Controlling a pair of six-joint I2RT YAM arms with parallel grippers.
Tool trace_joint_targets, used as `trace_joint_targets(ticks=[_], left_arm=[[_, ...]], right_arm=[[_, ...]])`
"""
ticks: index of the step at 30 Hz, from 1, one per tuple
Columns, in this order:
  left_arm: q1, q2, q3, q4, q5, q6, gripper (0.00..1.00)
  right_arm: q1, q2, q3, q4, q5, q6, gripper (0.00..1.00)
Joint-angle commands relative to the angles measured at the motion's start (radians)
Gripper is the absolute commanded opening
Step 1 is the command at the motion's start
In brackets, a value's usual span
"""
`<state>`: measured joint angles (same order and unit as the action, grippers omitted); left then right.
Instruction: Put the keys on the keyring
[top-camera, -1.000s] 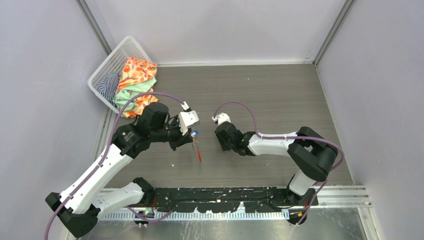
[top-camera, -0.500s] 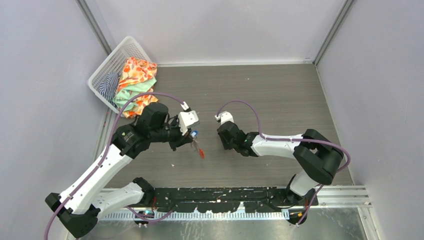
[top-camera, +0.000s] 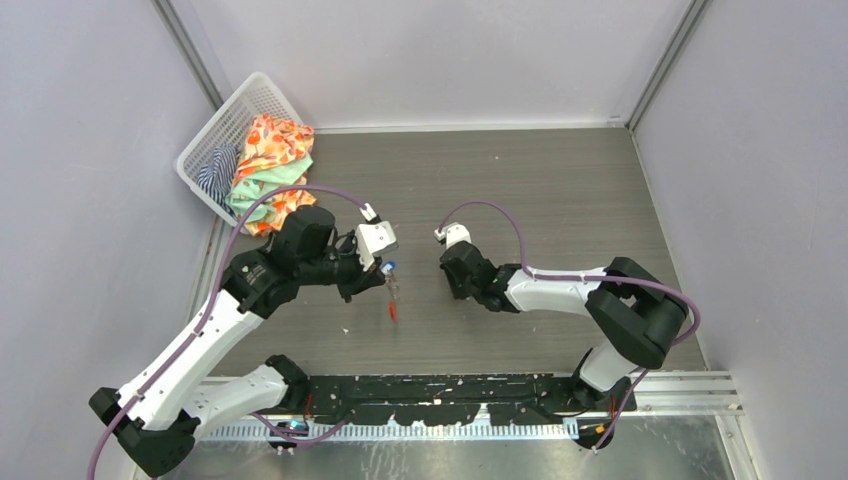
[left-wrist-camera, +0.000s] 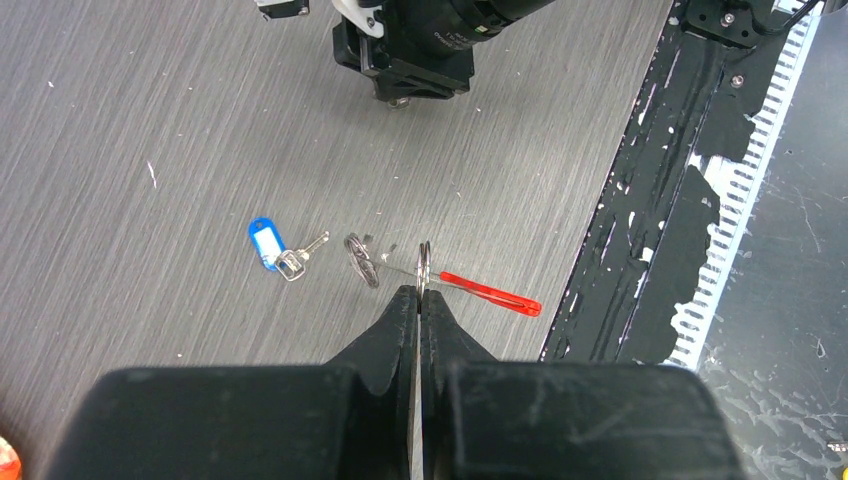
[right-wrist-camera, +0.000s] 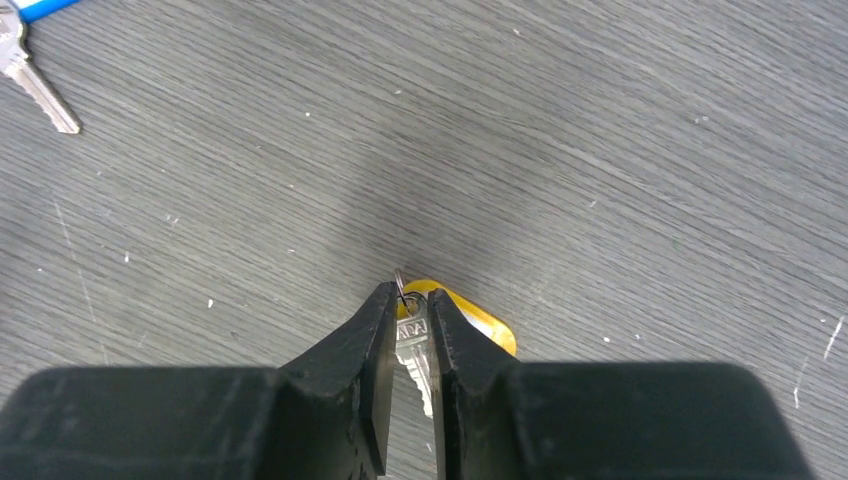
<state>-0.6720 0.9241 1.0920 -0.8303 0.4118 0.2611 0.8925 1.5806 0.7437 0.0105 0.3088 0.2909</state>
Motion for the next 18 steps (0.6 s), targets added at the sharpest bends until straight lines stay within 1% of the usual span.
trace_joint_targets(ticks=[1,7,14,18], left_arm=[[0.006,-0.019,0.033,0.03,0.014,-0.015,0.0],[0.006,-0.016,0.035,0.032,0.011,-0.013,0.0],[0.006,-0.013,0.04,0.036,0.013,-0.015,0.0],[0.006,-0.012,0.041,0.036,0.014,-0.02,0.0]], right_arm=[[-0.002,-0.026,0.003,0.054,-0.018,0.0,0.22],[-0.002,-0.036,-0.009,0.046,-0.022,-0.002,0.18],[-0.001,-0.044,-0.016,0.032,-0.007,-0.004,0.17],[-0.005,-0.047,-0.02,0.035,-0.005,-0.006,0.11]])
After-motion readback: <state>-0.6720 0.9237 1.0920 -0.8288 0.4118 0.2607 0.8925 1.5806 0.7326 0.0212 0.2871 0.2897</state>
